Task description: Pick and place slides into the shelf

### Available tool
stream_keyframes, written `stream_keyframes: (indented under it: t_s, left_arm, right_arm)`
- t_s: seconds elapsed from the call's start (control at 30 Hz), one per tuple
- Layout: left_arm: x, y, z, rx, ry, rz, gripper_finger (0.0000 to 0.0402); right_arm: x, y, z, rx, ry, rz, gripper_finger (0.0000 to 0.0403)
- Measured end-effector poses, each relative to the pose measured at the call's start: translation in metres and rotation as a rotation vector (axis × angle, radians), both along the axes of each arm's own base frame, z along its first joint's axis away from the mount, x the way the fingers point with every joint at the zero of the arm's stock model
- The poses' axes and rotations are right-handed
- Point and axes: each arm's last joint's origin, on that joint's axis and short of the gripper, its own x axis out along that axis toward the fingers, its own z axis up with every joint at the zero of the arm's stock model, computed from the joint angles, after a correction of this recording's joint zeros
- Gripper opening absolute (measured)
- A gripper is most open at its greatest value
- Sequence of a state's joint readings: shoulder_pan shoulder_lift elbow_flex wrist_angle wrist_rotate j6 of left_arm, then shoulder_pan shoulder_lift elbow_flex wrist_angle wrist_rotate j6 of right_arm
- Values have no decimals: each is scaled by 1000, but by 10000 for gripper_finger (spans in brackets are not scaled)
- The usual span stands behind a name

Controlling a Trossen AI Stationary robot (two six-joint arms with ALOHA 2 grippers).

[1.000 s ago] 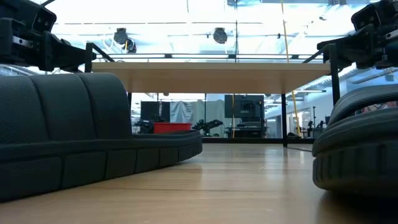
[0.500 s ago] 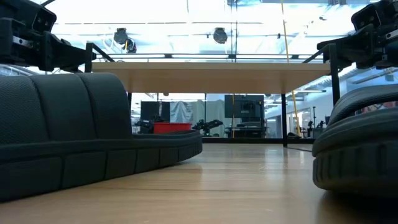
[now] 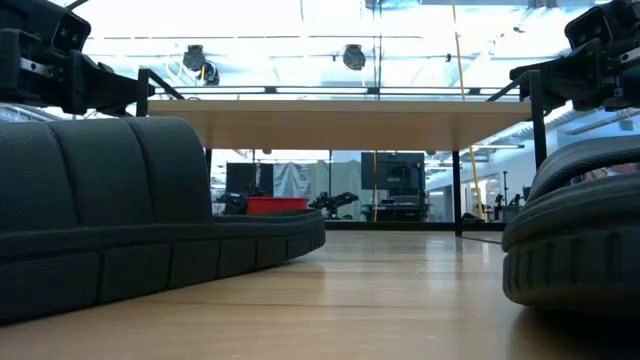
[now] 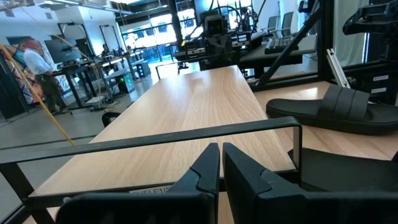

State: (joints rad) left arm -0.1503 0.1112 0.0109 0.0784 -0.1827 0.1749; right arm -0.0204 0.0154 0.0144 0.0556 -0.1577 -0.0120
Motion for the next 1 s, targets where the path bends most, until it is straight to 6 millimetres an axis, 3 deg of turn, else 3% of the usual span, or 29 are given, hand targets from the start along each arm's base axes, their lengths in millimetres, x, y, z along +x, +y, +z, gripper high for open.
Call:
stream_keyframes:
  t_s: [0.3, 0.57, 1.0]
  left_arm:
    - [0, 0, 0, 0, 0, 0, 26]
    - [0, 0, 0, 0, 0, 0, 26]
    - [0, 0, 0, 0, 0, 0, 26]
  right_arm:
    - [0, 0, 0, 0, 0, 0, 0]
    - [0, 0, 0, -169, -24, -7, 0]
    - [0, 0, 4, -166, -67, -10, 0]
